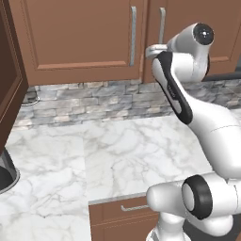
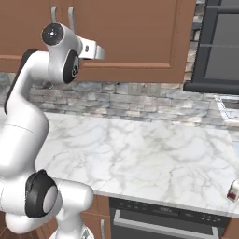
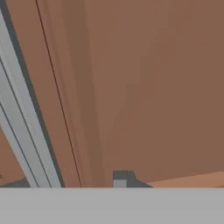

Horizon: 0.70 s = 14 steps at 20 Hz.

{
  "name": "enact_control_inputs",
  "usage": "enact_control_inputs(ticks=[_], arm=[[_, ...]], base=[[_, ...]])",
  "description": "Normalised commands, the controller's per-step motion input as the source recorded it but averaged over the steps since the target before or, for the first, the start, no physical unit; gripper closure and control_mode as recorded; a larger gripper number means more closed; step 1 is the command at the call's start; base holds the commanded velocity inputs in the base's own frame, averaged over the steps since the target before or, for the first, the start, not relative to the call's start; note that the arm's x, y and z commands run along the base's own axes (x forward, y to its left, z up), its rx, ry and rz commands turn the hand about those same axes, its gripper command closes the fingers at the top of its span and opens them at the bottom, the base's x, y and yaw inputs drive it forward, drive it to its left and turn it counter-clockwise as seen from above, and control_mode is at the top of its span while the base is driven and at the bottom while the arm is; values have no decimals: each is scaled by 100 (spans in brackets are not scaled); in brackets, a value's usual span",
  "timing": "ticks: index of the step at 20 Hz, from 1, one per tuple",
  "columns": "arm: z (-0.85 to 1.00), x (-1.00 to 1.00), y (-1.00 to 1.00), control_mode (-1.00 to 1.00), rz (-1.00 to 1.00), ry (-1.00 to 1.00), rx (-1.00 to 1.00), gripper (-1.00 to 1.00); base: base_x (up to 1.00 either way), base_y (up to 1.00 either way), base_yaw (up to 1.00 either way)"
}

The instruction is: Open the cabinet. Pick the spray and place it next to the sink. Then close the cabinet.

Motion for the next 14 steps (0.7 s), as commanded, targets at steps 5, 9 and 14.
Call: enact_control_inputs(ticks=[5,9,14], arm=[[0,-53,-73,-100,-1,0,7,100],[0,-54,-71,-100,-1,0,6,100],[0,-55,-71,-100,-1,0,6,100]], base=[[0,0,0],[0,0,0],[0,0,0]])
